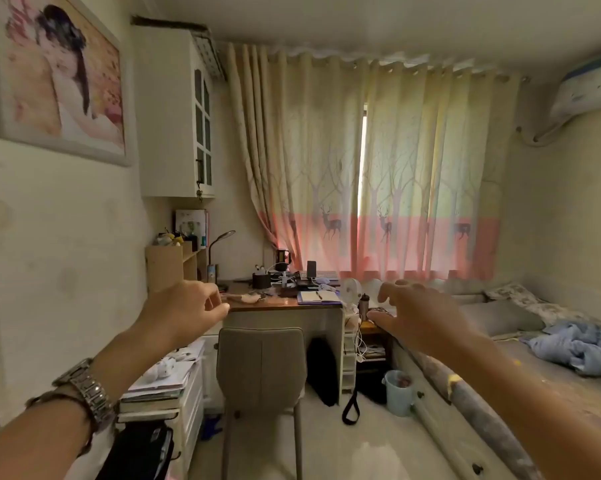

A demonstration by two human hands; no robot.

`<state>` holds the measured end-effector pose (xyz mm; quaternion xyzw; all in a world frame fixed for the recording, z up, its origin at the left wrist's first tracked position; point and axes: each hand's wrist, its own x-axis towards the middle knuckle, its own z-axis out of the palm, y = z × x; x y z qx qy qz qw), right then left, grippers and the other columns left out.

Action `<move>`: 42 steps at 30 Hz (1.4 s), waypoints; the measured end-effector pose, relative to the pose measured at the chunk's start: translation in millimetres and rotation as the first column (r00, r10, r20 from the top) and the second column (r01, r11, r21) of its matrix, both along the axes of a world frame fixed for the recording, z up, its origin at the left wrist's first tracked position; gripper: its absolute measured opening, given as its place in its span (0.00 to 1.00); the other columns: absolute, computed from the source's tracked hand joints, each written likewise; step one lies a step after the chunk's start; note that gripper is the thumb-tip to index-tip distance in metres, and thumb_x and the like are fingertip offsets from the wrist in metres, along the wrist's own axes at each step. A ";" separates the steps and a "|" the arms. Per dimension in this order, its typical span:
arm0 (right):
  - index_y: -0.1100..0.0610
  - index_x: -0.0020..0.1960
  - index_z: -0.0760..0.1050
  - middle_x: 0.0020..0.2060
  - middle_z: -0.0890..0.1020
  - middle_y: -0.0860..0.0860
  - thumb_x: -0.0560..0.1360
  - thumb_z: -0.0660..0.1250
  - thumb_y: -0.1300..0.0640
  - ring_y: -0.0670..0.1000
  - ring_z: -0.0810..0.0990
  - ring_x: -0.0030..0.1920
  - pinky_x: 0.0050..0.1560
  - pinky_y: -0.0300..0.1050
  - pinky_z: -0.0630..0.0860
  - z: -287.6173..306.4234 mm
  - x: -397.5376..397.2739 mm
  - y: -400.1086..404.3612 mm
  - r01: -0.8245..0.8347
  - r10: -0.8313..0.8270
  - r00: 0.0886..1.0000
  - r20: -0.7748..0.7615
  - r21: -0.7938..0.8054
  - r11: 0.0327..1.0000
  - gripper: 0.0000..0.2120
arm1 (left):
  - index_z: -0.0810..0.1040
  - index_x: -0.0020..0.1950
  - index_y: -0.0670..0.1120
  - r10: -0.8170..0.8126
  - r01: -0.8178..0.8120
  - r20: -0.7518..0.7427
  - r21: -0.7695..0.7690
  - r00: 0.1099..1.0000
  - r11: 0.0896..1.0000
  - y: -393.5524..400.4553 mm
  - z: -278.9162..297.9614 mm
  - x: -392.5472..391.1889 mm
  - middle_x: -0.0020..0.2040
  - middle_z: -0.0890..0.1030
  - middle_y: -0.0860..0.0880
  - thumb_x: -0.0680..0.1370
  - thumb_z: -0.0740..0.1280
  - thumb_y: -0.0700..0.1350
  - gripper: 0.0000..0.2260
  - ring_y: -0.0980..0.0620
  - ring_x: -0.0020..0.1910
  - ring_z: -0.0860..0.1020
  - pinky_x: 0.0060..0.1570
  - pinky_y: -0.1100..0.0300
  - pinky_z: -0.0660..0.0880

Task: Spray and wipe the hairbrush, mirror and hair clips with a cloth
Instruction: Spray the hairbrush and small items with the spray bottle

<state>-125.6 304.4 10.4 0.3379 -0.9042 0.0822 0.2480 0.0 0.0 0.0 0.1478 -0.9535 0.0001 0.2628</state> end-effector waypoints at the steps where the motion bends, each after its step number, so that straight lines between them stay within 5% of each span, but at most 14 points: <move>1: 0.51 0.59 0.73 0.53 0.80 0.48 0.77 0.62 0.42 0.46 0.77 0.46 0.46 0.40 0.75 -2.4 -7.4 -8.1 0.005 -0.005 1.000 0.000 0.012 1.000 0.17 | 0.74 0.47 0.54 0.007 -0.007 0.018 -0.019 1.000 1.000 -4.5 -1.7 -7.1 0.44 0.79 0.54 0.78 0.61 0.58 0.08 0.57 0.41 0.76 0.33 0.66 0.67; 11: 0.49 0.59 0.73 0.55 0.79 0.46 0.76 0.62 0.40 0.47 0.77 0.48 0.45 0.40 0.72 -6.4 -112.9 -115.4 0.077 -0.077 0.997 -0.003 -0.002 0.997 0.17 | 0.77 0.49 0.52 -0.038 0.040 0.055 -0.034 0.998 0.999 -112.0 -3.3 -126.0 0.43 0.78 0.54 0.78 0.62 0.56 0.10 0.58 0.40 0.75 0.32 0.67 0.66; 17: 0.50 0.58 0.74 0.53 0.79 0.46 0.76 0.62 0.41 0.45 0.77 0.46 0.47 0.40 0.76 -7.5 -170.8 -161.0 0.120 -0.117 0.991 0.068 -0.047 0.992 0.17 | 0.76 0.47 0.54 -0.124 0.122 0.077 0.027 0.989 0.992 -170.5 -0.1 -210.3 0.42 0.79 0.54 0.77 0.62 0.60 0.11 0.57 0.40 0.76 0.45 0.54 0.79; 23: 0.50 0.56 0.75 0.50 0.80 0.46 0.76 0.61 0.40 0.47 0.78 0.47 0.39 0.39 0.71 -22.6 -244.5 -184.8 0.184 -0.184 0.980 0.076 0.015 0.983 0.16 | 0.76 0.50 0.54 -0.175 0.185 0.141 -0.067 0.974 0.980 -186.7 -13.1 -300.4 0.46 0.79 0.55 0.78 0.60 0.59 0.11 0.58 0.43 0.77 0.39 0.65 0.74; 28: 0.50 0.54 0.75 0.50 0.80 0.46 0.76 0.60 0.39 0.47 0.78 0.46 0.43 0.42 0.77 -38.1 -326.6 -195.0 0.199 -0.201 0.977 0.071 0.033 0.979 0.16 | 0.76 0.50 0.54 -0.170 0.178 0.155 -0.036 0.973 0.983 -193.6 -33.1 -381.7 0.44 0.79 0.56 0.78 0.60 0.61 0.12 0.59 0.41 0.76 0.39 0.63 0.76; 32: 0.50 0.56 0.75 0.52 0.79 0.46 0.76 0.60 0.39 0.46 0.76 0.44 0.39 0.40 0.70 -32.8 -400.8 -201.3 0.188 -0.192 0.979 0.074 0.058 0.981 0.17 | 0.77 0.49 0.55 -0.141 0.153 0.175 -0.052 0.974 0.987 -197.1 -38.0 -448.5 0.43 0.78 0.57 0.78 0.59 0.61 0.12 0.59 0.41 0.75 0.34 0.65 0.70; 36: 0.48 0.59 0.74 0.54 0.79 0.45 0.76 0.61 0.40 0.45 0.72 0.43 0.41 0.40 0.68 -28.2 -465.3 -213.7 0.155 -0.158 0.985 0.070 0.044 0.987 0.18 | 0.77 0.49 0.56 -0.130 0.136 0.171 -0.028 0.977 0.990 -206.4 -38.3 -509.1 0.44 0.79 0.56 0.77 0.60 0.61 0.12 0.58 0.42 0.77 0.39 0.61 0.75; 42: 0.47 0.58 0.74 0.53 0.79 0.45 0.75 0.61 0.38 0.46 0.75 0.46 0.45 0.42 0.74 -45.4 -553.8 -248.7 0.140 -0.146 0.985 0.094 0.062 0.988 0.17 | 0.78 0.50 0.55 -0.138 0.147 0.189 -0.036 0.972 0.988 -234.8 -54.2 -600.0 0.46 0.80 0.56 0.77 0.60 0.61 0.13 0.57 0.43 0.76 0.37 0.61 0.71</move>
